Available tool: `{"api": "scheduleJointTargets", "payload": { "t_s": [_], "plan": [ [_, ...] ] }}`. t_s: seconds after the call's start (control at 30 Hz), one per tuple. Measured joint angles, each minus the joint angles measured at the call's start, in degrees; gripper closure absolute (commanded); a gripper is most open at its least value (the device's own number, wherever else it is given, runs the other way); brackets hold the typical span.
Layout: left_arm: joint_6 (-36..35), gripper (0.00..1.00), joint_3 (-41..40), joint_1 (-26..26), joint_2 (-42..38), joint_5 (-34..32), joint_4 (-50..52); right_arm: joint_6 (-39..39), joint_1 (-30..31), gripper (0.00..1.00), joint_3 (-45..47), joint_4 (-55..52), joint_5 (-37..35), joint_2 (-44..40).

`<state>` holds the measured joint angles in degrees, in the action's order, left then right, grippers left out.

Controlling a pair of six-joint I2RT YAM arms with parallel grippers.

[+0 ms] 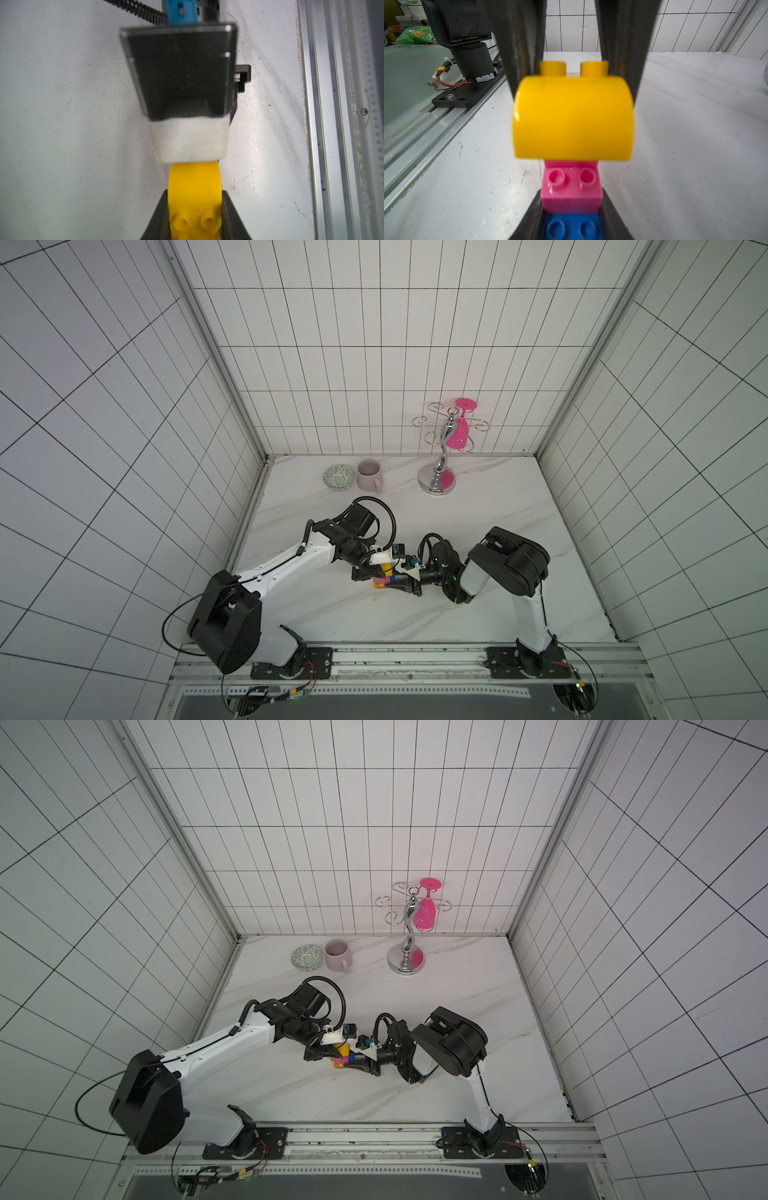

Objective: Assemble the letter s with lego
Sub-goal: Assemble the lego brick with the lego brick.

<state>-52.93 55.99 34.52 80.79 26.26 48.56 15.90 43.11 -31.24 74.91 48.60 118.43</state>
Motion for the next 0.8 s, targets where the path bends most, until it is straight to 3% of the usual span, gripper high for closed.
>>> {"api": "scheduleJointTargets", "payload": {
  "t_s": [0.8],
  "plan": [
    [-0.5,1.0,0.4,1.2,1.7,0.4,-0.9,0.0,0.0,0.81,-0.1,-0.1,0.1,0.0]
  ]
}}
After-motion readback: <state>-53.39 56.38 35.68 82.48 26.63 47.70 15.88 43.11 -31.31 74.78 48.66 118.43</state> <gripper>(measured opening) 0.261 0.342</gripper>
